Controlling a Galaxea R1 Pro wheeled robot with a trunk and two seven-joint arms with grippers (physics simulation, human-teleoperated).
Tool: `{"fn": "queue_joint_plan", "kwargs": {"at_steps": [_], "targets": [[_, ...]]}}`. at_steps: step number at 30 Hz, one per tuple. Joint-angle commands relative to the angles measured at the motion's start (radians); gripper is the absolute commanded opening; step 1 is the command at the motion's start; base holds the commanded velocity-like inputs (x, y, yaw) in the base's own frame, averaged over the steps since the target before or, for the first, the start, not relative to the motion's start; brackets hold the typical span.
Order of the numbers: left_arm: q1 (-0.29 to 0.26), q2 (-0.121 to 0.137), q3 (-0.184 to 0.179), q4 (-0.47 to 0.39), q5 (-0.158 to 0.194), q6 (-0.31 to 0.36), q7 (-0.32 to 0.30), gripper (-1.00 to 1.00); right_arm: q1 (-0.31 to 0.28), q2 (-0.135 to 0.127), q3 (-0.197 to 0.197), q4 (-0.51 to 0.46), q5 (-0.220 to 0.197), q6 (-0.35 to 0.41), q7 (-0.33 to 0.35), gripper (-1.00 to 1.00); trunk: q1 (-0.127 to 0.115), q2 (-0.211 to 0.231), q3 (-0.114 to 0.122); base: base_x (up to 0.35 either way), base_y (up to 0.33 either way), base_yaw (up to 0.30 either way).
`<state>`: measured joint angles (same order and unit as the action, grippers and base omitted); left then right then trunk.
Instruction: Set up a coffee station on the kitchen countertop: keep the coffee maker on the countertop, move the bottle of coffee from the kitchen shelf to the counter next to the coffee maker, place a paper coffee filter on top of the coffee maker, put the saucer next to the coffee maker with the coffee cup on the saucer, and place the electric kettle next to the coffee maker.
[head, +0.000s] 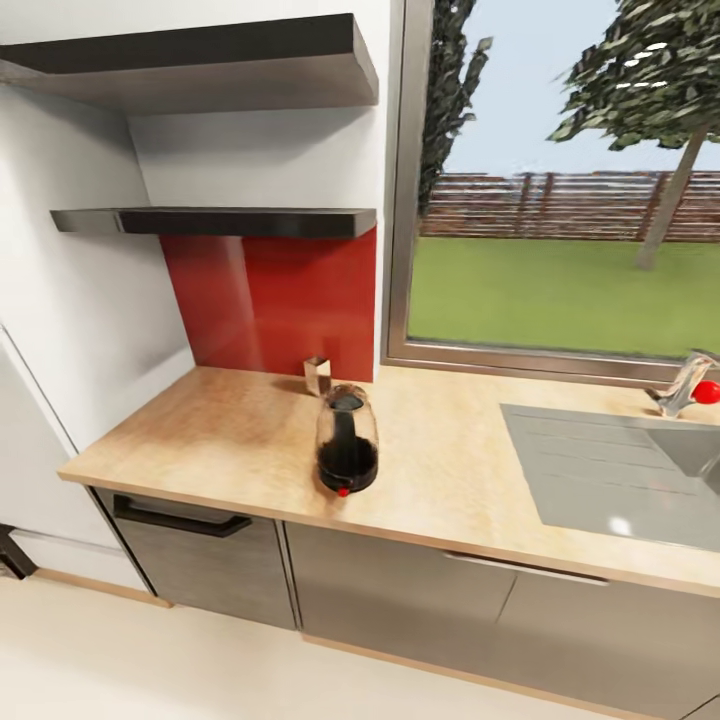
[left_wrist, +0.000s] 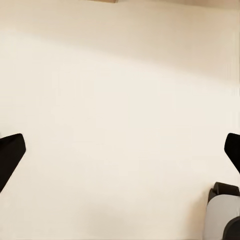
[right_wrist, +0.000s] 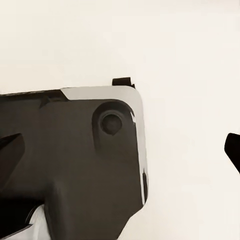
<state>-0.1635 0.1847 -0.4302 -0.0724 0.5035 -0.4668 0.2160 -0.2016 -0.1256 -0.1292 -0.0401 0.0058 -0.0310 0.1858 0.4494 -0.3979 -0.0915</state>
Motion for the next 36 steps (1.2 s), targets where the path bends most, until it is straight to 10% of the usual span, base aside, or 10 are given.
{"fn": "queue_joint_plan", "kwargs": {"at_steps": [1,21,25,34,36], "targets": [[0.001,0.003,-0.009,0.000,0.004,0.000,0.007,1.00,-0.001,0.001,-0.007,-0.007,0.001,-0.003,0.004,1.00,0.001,-0.002,-0.002,0.019,0.311,0.000],[0.002,0.039,-0.007,0.005,0.004,0.004,0.018,1.00,-0.001,0.011,-0.008,-0.064,0.000,-0.017,0.004,1.00,0.001,-0.002,0.002,-0.068,0.289,-0.062],[0.004,0.041,-0.008,0.007,0.004,0.005,0.018,1.00,-0.001,0.059,-0.007,-0.208,0.004,-0.042,0.003,1.00,0.001,-0.002,0.002,-0.002,0.030,-0.005],[0.004,0.040,-0.013,0.029,-0.002,0.090,0.015,1.00,-0.001,0.300,0.001,-0.643,0.013,-0.048,-0.271,1.00,0.001,-0.002,0.002,0.000,0.002,0.000],[0.004,0.039,-0.011,0.040,-0.002,0.142,0.015,1.00,-0.001,0.300,0.074,-0.739,0.021,-0.048,-0.304,1.00,0.001,-0.002,0.002,0.000,0.000,0.000]]}}
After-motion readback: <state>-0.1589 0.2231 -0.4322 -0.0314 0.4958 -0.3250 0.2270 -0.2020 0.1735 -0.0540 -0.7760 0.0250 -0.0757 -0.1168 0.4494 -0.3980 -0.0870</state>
